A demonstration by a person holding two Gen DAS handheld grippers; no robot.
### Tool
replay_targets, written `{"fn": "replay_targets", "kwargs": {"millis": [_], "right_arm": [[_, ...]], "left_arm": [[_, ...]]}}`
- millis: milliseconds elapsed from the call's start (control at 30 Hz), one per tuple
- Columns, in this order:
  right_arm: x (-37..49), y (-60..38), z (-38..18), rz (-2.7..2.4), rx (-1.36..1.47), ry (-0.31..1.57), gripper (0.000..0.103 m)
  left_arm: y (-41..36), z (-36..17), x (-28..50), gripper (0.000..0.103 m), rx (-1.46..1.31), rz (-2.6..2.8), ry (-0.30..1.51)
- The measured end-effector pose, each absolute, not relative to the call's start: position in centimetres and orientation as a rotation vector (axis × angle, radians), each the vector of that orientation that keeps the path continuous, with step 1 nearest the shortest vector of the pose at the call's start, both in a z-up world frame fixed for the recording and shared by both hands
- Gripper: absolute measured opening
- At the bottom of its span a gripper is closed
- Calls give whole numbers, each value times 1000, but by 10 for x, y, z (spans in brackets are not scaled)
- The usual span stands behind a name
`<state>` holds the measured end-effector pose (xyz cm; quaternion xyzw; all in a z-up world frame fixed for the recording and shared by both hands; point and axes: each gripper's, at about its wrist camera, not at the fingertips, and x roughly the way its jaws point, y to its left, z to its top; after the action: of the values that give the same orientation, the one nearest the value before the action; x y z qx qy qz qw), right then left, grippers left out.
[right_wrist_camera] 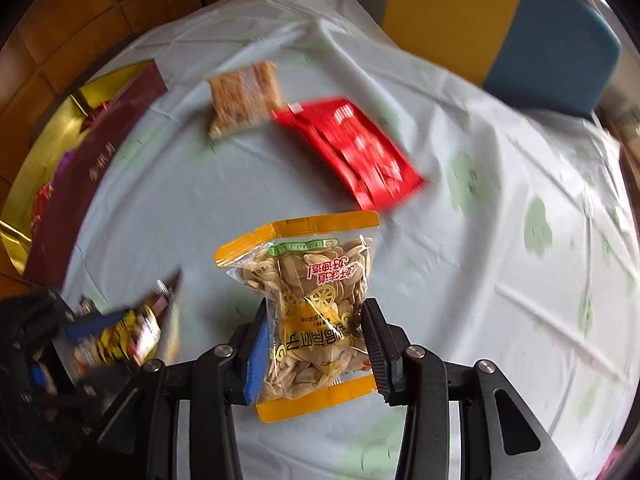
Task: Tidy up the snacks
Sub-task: 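Grasp the clear pistachio bag with right while left holds the brown pack, then carry the brown pack over the tray with left while right holds the pistachio bag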
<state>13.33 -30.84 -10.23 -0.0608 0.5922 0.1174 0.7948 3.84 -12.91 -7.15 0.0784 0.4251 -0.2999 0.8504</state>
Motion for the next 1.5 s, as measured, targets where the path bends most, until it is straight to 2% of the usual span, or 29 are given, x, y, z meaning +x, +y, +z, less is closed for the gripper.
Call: {"fn": "replay_targets", "kwargs": {"millis": [100, 233, 333, 567, 600, 633, 667, 967, 1233, 1500], "right_arm": [[122, -320, -107, 249, -84, 1257, 47], [119, -318, -112, 281, -89, 1260, 62], [114, -312, -115, 290, -113, 1242, 67], [109, -316, -112, 265, -125, 1223, 66], [108, -311, -112, 265, -140, 1217, 62], [106, -307, -111, 276, -156, 1204, 54], [104, -301, -110, 284, -171, 1194, 51], [98, -289, -110, 280, -226, 1170, 51], [99, -291, -111, 283, -235, 1164, 51], [98, -289, -110, 283, -243, 1162, 51]], "left_arm": [[-130, -71, 39, 29, 165, -626, 897], [-131, -71, 39, 28, 174, -621, 906], [-132, -70, 44, 27, 161, -624, 924], [-134, -68, 46, 26, 167, -610, 941], [-134, -67, 46, 25, 161, -609, 947], [-133, -67, 46, 25, 156, -608, 952], [-132, -66, 46, 25, 151, -606, 959], [-109, -27, 43, 22, 43, -629, 924], [-24, 23, 77, 22, -136, -413, 855], [89, 4, 122, 22, -345, -104, 925]]}}
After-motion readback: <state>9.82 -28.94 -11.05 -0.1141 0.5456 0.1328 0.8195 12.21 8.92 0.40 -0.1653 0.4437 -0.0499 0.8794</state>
